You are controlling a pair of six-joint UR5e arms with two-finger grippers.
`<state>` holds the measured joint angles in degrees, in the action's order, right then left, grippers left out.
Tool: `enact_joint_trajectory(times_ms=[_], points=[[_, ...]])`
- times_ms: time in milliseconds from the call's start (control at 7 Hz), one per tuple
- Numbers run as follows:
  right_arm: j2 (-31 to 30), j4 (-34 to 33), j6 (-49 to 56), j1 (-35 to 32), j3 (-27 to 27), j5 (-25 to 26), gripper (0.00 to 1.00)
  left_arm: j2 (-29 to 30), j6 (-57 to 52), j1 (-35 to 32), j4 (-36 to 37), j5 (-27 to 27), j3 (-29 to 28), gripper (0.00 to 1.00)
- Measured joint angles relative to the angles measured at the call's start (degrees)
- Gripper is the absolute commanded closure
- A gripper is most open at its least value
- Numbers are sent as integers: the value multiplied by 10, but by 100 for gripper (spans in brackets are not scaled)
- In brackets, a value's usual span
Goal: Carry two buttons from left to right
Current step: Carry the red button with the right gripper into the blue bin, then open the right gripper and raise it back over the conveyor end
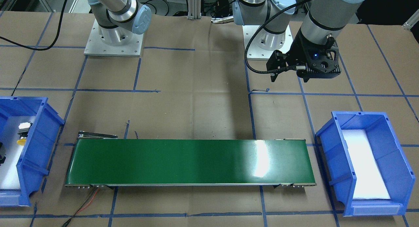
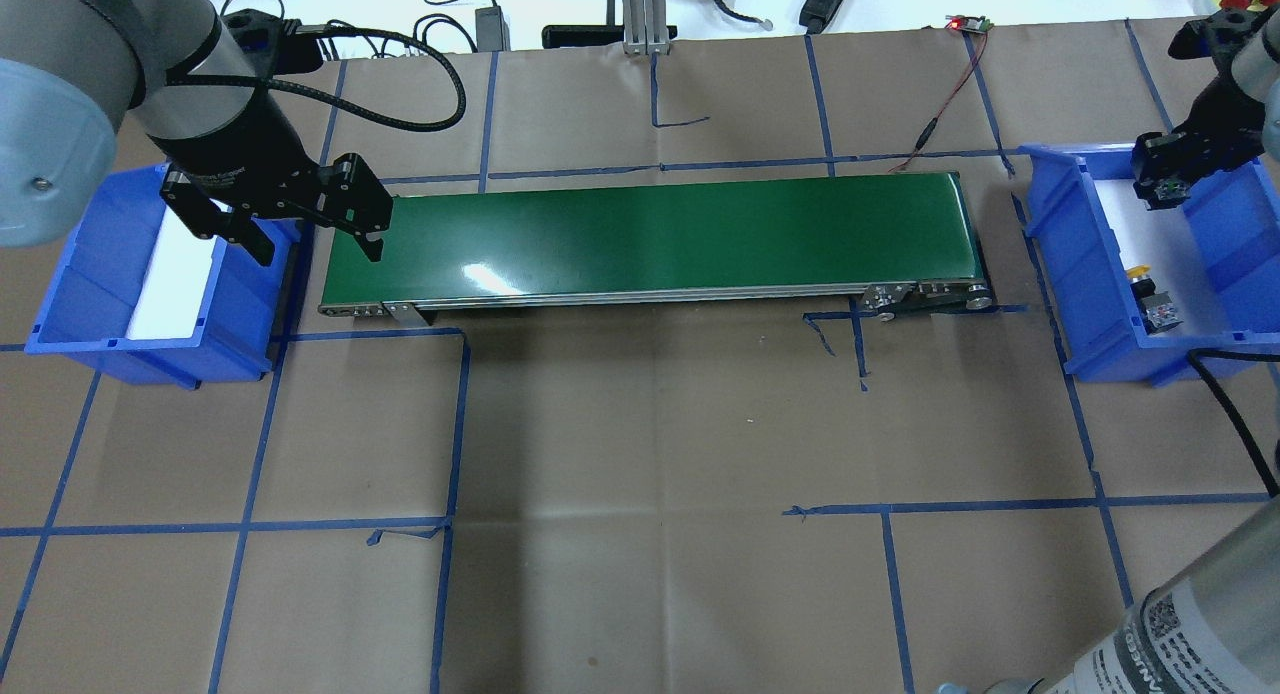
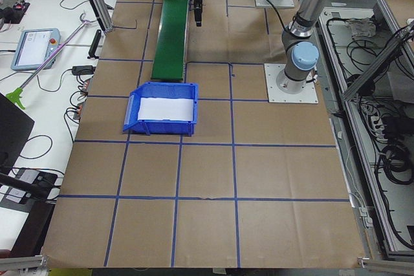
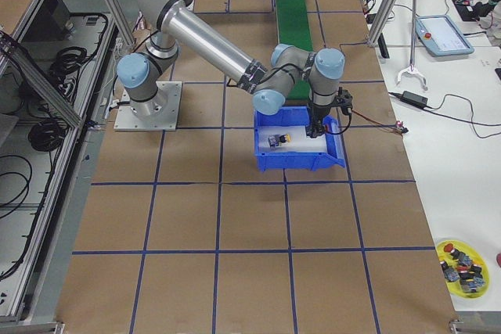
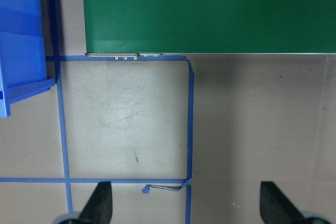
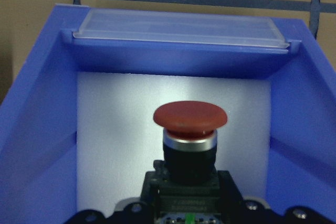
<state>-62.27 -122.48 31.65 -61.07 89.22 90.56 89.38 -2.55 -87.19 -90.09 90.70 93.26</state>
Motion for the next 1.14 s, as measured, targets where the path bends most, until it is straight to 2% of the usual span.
enact_joint_trajectory(times_ms=[429, 571, 714, 857, 1143], points=[[26, -19, 1, 0, 13, -2, 91, 0, 0, 0, 0, 0, 0, 0], [30, -19, 1, 0, 15, -2, 59, 0, 0, 0, 0, 0, 0, 0], [31, -20, 1, 0, 17, -2, 8, 0, 0, 0, 0, 0, 0, 0], [30, -21, 1, 0, 17, -2, 1, 0, 0, 0, 0, 0, 0, 0], [25, -20, 0, 0, 17, -1, 1, 0, 0, 0, 0, 0, 0, 0]])
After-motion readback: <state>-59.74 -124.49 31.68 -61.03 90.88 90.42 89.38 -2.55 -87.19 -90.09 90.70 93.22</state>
